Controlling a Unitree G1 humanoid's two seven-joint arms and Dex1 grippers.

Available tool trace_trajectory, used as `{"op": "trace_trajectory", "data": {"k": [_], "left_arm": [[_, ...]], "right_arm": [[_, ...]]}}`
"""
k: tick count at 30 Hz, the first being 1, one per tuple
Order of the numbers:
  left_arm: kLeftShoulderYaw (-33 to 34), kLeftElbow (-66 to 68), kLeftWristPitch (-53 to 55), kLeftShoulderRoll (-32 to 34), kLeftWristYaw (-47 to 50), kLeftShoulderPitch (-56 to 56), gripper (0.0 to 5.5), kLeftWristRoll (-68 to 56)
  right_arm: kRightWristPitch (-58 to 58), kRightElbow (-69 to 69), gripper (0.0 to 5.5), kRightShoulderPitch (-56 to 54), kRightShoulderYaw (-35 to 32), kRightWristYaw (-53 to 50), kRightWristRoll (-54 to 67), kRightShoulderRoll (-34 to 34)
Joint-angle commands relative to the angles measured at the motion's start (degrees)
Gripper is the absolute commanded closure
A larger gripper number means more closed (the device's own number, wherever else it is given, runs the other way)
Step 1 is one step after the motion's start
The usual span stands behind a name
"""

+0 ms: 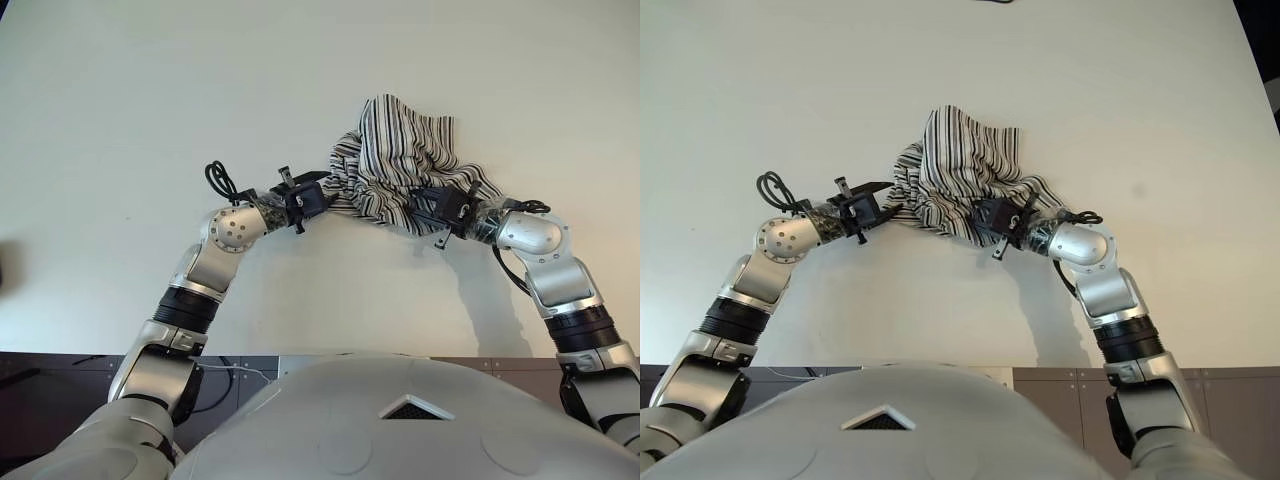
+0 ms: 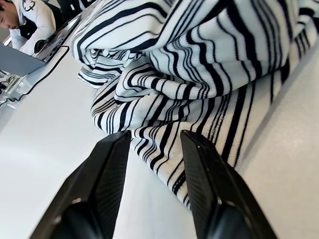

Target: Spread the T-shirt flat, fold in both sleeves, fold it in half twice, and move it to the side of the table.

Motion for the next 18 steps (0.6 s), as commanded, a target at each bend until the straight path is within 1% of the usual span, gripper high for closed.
{"op": "trace_trajectory", "data": {"k": [1, 4, 6, 8, 10, 12, 14, 16, 18], "left_arm": [[-3.97, 2.50, 1.64, 7.29, -5.96, 2.78, 3.64, 5.84], [-6.82, 5.99, -1.42, 12.97, -7.26, 4.29, 3.64, 9.38], [-8.21, 6.57, -6.94, 16.31, -7.54, 6.52, 3.64, 9.63], [-7.57, 4.11, -11.54, 18.28, -8.91, 9.24, 3.64, 5.33], [-6.26, 0.63, -12.63, 18.74, -10.56, 10.85, 3.64, -0.90], [-4.65, -6.62, -8.60, 17.70, -13.05, 11.92, 3.64, -11.45], [-3.70, -13.35, -3.43, 15.91, -13.92, 11.75, 3.64, -18.66], [-3.29, -16.44, 0.08, 14.78, -14.57, 11.71, 3.64, -21.02], [-3.16, -17.33, 2.18, 14.80, -15.61, 12.57, 3.64, -21.56]], "right_arm": [[-2.21, 12.62, 4.27, -5.10, -1.26, -7.50, -7.26, -2.61], [-6.37, 19.95, 4.27, -9.22, -3.22, -12.19, -8.86, -4.06], [-8.20, 22.90, 4.27, -11.71, -4.78, -14.98, -8.94, -4.24], [-9.61, 25.08, 4.27, -13.35, -5.35, -18.19, -10.49, -4.92], [-11.58, 26.03, 4.27, -13.89, -5.39, -20.66, -12.38, -5.85], [-14.40, 22.39, 4.27, -12.87, -6.72, -17.81, -8.75, -6.08], [-14.71, 11.10, 4.27, -8.64, -6.67, -8.13, 0.70, -6.85], [-12.71, -1.85, 4.27, -3.50, -4.55, 0.83, 7.63, -9.76], [-9.92, -10.92, 4.27, -0.05, -2.57, 7.32, 11.61, -12.45]]}}
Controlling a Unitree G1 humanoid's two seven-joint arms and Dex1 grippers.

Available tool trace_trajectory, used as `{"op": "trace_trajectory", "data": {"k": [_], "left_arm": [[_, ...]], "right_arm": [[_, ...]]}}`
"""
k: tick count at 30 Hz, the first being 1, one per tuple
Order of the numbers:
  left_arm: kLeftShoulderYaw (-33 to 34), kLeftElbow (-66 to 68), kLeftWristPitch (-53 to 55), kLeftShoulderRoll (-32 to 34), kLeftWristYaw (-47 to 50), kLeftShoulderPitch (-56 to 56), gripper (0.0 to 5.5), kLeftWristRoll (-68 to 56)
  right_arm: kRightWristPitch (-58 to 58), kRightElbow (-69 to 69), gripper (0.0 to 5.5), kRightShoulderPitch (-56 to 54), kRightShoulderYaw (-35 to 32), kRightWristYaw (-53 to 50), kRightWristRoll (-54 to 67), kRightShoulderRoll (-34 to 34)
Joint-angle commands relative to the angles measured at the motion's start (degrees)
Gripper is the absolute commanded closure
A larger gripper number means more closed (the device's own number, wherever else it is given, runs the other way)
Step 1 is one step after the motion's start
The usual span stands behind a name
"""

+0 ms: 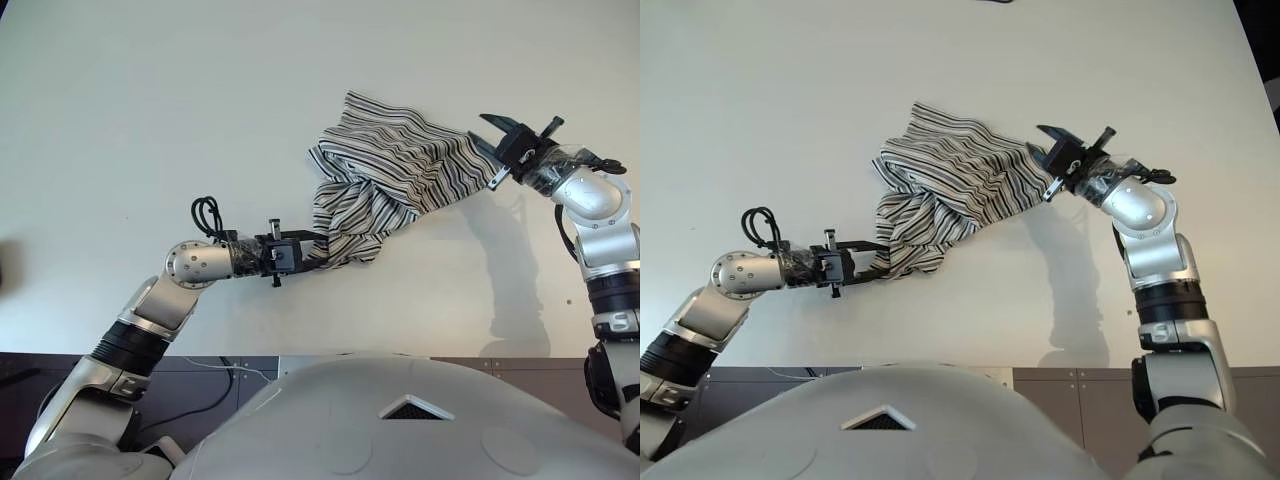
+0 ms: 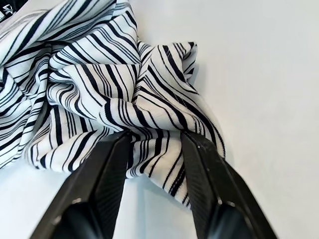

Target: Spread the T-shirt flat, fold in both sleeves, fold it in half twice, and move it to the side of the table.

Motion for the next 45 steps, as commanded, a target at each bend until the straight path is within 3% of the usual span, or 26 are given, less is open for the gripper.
{"op": "trace_trajectory", "data": {"k": [1, 5, 10, 14, 21, 30, 33, 39, 42, 45], "left_arm": [[0.40, -2.90, 5.35, -0.21, -2.45, 1.58, 3.64, -1.90], [3.14, -9.16, 15.72, -3.22, -2.70, 2.96, 3.64, -12.61], [8.66, -16.57, 31.22, -6.29, -1.27, 2.38, 3.64, -28.40], [13.39, -17.57, 37.21, -8.54, 1.38, 0.51, 3.64, -34.19], [19.31, -13.84, 37.78, -12.01, 6.92, -3.03, 3.64, -32.61], [20.12, -12.49, 37.12, -14.49, 7.22, -4.46, 3.64, -30.18], [20.33, -12.13, 37.14, -14.97, 6.96, -4.99, 3.64, -29.80], [19.50, -9.88, 34.52, -14.26, 6.41, -5.83, 3.64, -24.44], [18.06, -8.31, 31.66, -13.66, 5.75, -5.71, 3.64, -19.91], [14.95, -5.87, 26.39, -11.96, 5.34, -5.02, 3.64, -12.06]], "right_arm": [[5.58, -18.71, 4.27, 7.54, 4.24, 14.16, 8.95, -6.59], [10.86, -25.33, 4.27, 11.53, 7.50, 22.36, 11.65, -9.76], [11.91, -21.92, 4.27, 12.65, 11.55, 18.59, 7.39, -2.63], [11.65, -19.33, 4.27, 12.03, 14.79, 17.23, 4.65, 1.96], [12.81, -18.15, 4.27, 12.08, 17.04, 13.54, -0.92, 5.32], [22.08, -24.34, 4.27, 7.06, 12.98, 16.48, 9.83, 7.83], [22.44, -21.52, 4.27, 5.17, 14.18, 15.15, 6.82, 8.76], [20.83, -16.54, 4.27, 5.05, 20.20, 18.39, -3.72, 3.68], [21.80, -15.98, 4.27, 5.61, 20.22, 20.61, -5.09, 0.19], [20.40, -16.72, 4.27, 8.99, 17.49, 24.71, -3.85, -8.22]]}}
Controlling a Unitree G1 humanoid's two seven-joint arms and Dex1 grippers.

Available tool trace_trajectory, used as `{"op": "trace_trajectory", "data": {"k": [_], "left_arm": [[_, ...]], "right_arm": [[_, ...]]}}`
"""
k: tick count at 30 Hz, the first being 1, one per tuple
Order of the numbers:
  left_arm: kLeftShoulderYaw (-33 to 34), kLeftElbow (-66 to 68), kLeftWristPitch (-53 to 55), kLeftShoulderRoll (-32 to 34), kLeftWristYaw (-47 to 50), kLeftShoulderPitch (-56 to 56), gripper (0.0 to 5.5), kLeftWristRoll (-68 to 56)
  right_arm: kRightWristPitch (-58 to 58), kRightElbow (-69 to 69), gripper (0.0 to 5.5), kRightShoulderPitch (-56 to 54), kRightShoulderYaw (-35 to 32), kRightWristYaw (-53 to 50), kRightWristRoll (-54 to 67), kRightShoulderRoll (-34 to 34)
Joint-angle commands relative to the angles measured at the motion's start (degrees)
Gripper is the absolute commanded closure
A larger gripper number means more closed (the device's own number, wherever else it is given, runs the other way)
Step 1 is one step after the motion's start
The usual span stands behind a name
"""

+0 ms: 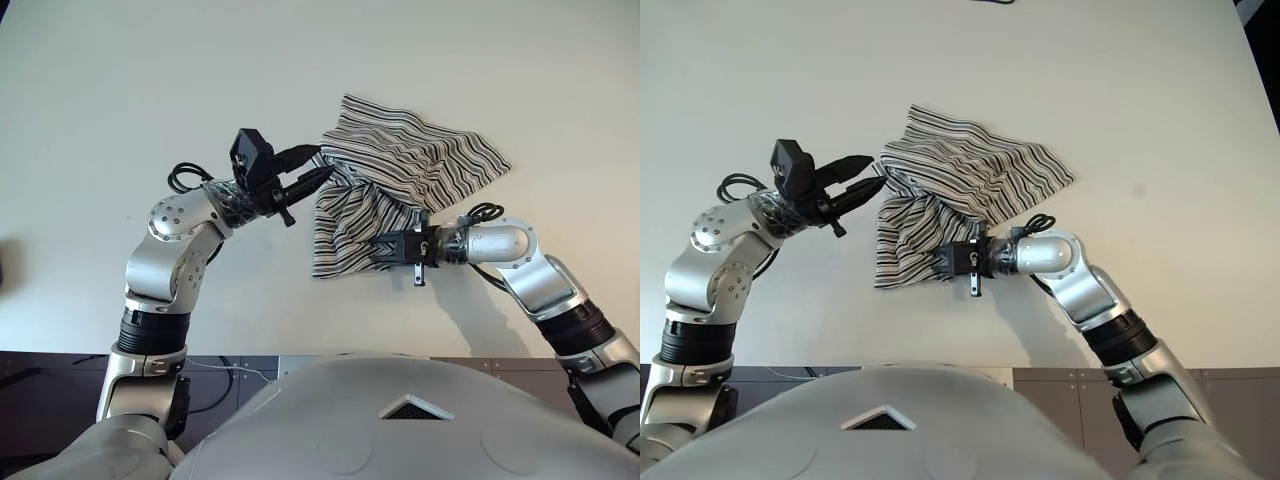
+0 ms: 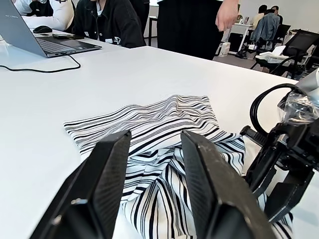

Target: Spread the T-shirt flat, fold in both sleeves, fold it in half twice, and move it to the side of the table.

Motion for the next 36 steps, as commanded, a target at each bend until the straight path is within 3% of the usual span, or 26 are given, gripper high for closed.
{"op": "trace_trajectory", "data": {"k": [1, 6, 12, 16, 21, 25, 30, 31, 36], "left_arm": [[-3.33, 2.97, -5.82, 2.60, -0.54, 0.41, 3.64, 8.73], [-7.47, 4.32, -8.80, -0.42, -0.88, -3.14, 3.64, 13.24], [-13.51, 13.49, -13.14, -5.57, -4.06, -9.32, 3.64, 16.32], [-18.02, 32.79, -23.07, -6.44, -2.06, -19.18, 3.64, 27.30], [-17.72, 59.45, -33.35, -8.56, 2.76, -31.68, 3.64, 33.55], [-13.82, 66.07, -35.92, -10.23, -0.36, -34.53, 3.64, 29.76], [-15.11, 66.49, -40.91, -7.42, -1.51, -30.89, 3.64, 32.81], [-15.13, 65.21, -41.44, -6.74, -2.09, -29.38, 3.64, 32.89], [-13.46, 52.02, -36.98, -5.33, -5.57, -21.50, 3.64, 28.77]], "right_arm": [[-0.57, 1.28, 4.27, 5.53, -2.89, 6.05, -1.10, -12.58], [-11.25, 4.14, 4.27, 6.75, -7.13, 12.23, 0.38, -23.62], [-17.70, 7.04, 4.27, 0.93, -7.42, 12.70, -0.48, -21.72], [-18.86, 4.76, 4.27, 2.57, -6.84, 13.73, 0.55, -21.80], [-23.03, 5.93, 4.27, 3.65, -6.43, 14.80, -1.52, -23.71], [-32.98, 14.60, 4.27, 1.16, -5.78, 10.47, -10.40, -24.80], [-41.56, 23.91, 4.27, -6.76, -7.24, -0.62, -17.52, -21.42], [-40.94, 23.81, 4.27, -7.54, -8.17, -0.94, -14.91, -20.78], [-15.25, 0.51, 4.27, -1.41, -10.94, 6.77, 14.62, -19.81]]}}
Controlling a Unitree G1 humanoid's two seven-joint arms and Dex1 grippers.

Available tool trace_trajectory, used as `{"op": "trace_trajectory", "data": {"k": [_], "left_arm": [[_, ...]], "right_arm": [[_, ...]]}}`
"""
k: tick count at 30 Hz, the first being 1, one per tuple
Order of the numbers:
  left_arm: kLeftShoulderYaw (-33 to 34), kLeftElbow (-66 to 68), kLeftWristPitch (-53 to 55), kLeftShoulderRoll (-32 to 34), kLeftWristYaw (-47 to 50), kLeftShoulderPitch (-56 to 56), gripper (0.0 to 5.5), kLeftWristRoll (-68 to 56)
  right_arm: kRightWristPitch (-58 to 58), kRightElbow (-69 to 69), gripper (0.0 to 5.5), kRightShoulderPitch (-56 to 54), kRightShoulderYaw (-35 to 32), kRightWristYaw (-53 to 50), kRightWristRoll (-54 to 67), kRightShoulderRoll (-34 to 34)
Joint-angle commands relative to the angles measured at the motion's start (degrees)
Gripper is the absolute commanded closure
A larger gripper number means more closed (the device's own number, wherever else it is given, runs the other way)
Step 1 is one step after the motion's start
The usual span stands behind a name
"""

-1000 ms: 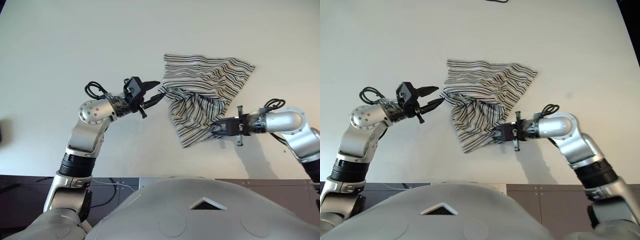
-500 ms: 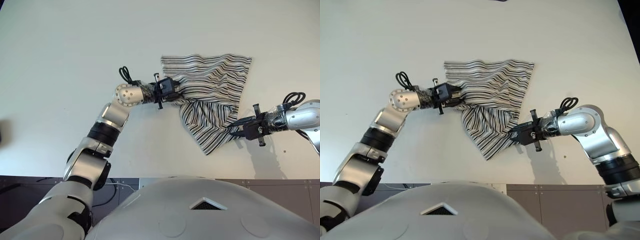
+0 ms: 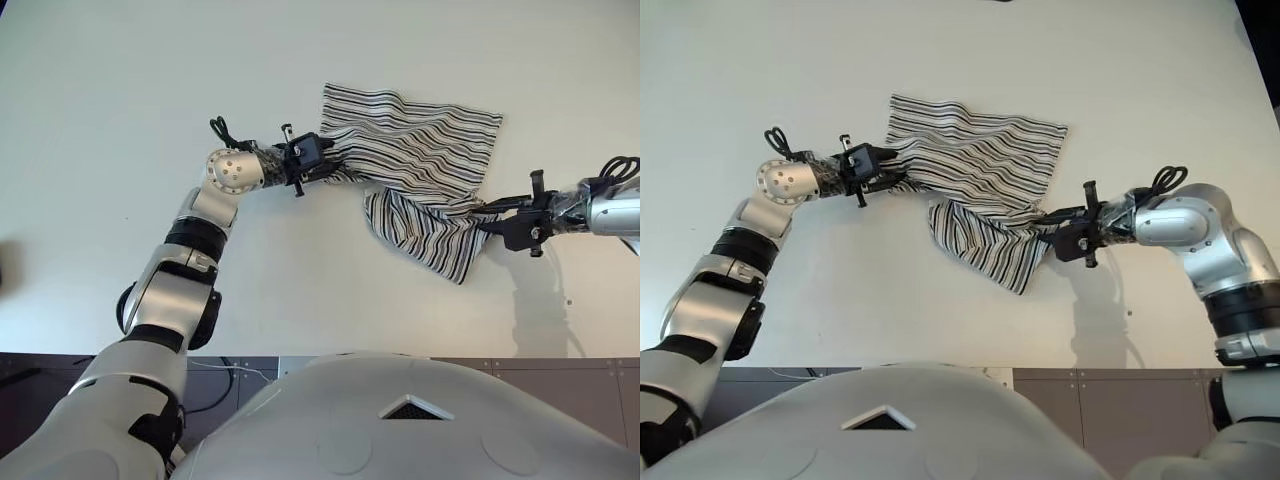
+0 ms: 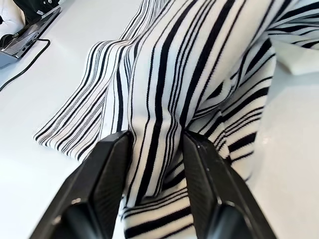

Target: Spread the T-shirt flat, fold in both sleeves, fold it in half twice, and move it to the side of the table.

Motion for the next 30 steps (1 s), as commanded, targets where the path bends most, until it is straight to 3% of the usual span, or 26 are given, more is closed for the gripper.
{"op": "trace_trajectory", "data": {"k": [1, 5, 10, 16, 21, 27, 30], "left_arm": [[-0.30, -9.51, 6.11, 1.51, -3.59, 7.67, 3.64, -1.11], [-0.54, -17.75, 10.84, 2.02, -4.39, 10.80, 3.64, -1.63], [-2.18, -19.63, 10.66, 4.46, -3.77, 13.06, 3.64, 2.21], [-4.63, -15.65, 5.91, 8.85, 0.12, 15.26, 3.64, 8.85], [-3.80, -16.55, 5.22, 9.82, 1.46, 16.56, 3.64, 8.04], [-1.29, -20.30, 6.90, 9.57, 1.05, 17.60, 3.64, 4.48], [-0.13, -24.37, 8.53, 9.20, -0.57, 19.32, 3.64, 1.04]], "right_arm": [[17.69, -18.29, 4.27, 5.26, -1.66, 3.49, 16.45, 0.39], [23.83, -24.58, 4.27, 10.45, 0.43, 1.01, 14.94, 2.38], [21.33, -15.91, 4.27, 13.17, 1.72, -3.24, 5.46, 5.23], [13.45, -7.41, 4.27, 16.35, 2.35, 2.67, 1.12, -2.10], [3.15, 2.44, 4.27, 9.83, 1.04, 0.25, -5.53, -4.38], [-2.30, 1.93, 4.27, 8.86, -2.38, 0.88, -3.63, -7.11], [2.70, -6.79, 4.27, 11.64, -5.47, 1.68, 4.45, -7.03]]}}
